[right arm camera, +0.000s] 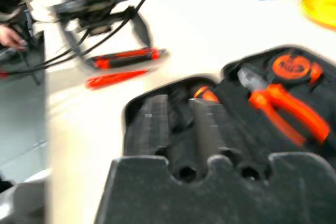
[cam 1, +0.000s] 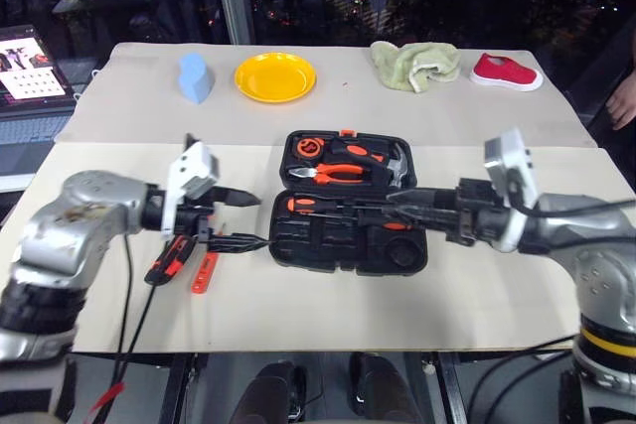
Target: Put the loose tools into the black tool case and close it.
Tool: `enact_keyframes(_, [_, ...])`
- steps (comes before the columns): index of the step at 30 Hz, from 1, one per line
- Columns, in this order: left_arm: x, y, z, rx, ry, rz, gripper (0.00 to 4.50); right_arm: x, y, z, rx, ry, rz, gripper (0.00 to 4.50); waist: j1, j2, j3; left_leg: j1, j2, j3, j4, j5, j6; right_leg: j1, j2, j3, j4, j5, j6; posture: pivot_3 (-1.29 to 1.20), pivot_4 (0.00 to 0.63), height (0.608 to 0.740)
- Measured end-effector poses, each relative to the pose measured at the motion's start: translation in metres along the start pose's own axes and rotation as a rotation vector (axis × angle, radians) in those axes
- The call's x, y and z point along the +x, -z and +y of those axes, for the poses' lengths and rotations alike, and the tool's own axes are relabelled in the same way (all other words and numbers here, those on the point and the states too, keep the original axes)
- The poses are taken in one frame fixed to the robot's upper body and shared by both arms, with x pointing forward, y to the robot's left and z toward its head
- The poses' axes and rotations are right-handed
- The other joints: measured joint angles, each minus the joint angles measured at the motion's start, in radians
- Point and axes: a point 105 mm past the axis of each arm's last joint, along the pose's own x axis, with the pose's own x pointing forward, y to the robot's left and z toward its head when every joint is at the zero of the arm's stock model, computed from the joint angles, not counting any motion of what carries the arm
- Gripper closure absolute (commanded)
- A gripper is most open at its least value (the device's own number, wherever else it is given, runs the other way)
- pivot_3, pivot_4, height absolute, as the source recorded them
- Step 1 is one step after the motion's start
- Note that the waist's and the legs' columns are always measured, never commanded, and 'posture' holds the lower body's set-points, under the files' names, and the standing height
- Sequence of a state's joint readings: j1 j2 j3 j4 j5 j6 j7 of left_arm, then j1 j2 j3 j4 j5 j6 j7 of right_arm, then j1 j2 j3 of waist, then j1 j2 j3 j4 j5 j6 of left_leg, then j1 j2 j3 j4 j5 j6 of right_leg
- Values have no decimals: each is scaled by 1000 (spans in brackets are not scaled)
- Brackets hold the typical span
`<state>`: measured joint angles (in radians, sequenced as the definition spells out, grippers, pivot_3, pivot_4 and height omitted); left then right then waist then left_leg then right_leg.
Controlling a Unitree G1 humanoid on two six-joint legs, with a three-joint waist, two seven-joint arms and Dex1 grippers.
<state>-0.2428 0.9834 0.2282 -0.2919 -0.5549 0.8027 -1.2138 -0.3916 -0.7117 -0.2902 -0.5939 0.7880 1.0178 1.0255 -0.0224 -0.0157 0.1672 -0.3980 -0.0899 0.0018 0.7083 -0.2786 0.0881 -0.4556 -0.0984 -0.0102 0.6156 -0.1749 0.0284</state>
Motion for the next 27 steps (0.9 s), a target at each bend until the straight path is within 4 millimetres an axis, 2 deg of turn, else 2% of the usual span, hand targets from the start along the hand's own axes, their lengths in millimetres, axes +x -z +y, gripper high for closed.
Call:
enact_keyframes(2, [-27,27,0,-108,-112,42,0,2,-3,5,-2,-39,-4,544,4,0,0,5,0,0,-3,0,0,1,-1,0,-1,0,-1,0,150,740])
enact_keyframes(4, [-42,38,-2,-149,-172,55,0,5,-4,7,-1,-71,-10,28,11,0,0,9,1,-1,-5,-4,-2,3,-4,-1,-2,1,-2,0,150,740])
enact_keyframes(6, [-70,62,-5,-213,-287,113,0,12,-6,9,-2,-122,-21,28,12,0,0,13,1,0,-7,-6,-5,7,-5,-2,-3,1,-3,0,150,740])
enact_keyframes(9, [-108,86,-1,-263,-449,175,0,17,-5,5,13,-142,-31,28,23,0,0,15,0,-1,-8,-6,-5,10,-7,-3,-4,1,-3,0,150,740])
enact_keyframes(11, [-122,92,3,-265,-514,190,0,19,-4,6,24,-162,-30,28,38,-1,0,15,0,-2,-8,-7,-4,11,-8,-4,-5,1,-3,0,150,740])
enact_keyframes(13, [-127,93,3,-277,-537,197,0,18,-6,7,24,-183,-39,28,45,-1,0,15,0,-2,-8,-7,-3,12,-9,-5,-6,1,-3,0,150,740])
enact_keyframes(15, [-123,87,1,-272,-518,182,0,17,-7,8,21,-190,-42,28,47,-2,0,15,-1,-2,-8,-8,-4,12,-9,-5,-7,2,-2,0,150,740])
enact_keyframes(18, [-106,63,-5,-247,-444,137,0,17,-7,8,21,-193,-45,28,46,-3,0,14,-1,-2,-8,-5,-8,11,-9,-5,-7,2,-2,0,150,740])
enact_keyframes(20, [-88,34,-8,-202,-382,104,0,18,-7,9,19,-193,-45,28,48,-3,0,14,-1,-2,-8,-5,-9,11,-8,-6,-7,2,-2,0,150,740])
enact_keyframes(23, [-54,8,-16,-204,-294,136,0,18,-3,10,25,-174,-46,28,46,-3,0,15,-2,-3,-9,-4,-10,14,-7,-6,-6,1,-1,0,150,740])
enact_keyframes(25, [-37,0,-17,-240,-281,163,0,20,-3,15,22,-180,-52,28,41,-3,0,16,-2,-2,-9,-3,-12,16,-3,-5,-4,1,-1,0,150,740])
enact_keyframes(27, [-28,3,-14,-304,-306,208,0,21,-3,18,21,-181,-55,28,31,-4,0,17,-2,-2,-10,-2,-13,16,0,-3,-3,1,-1,0,150,740])
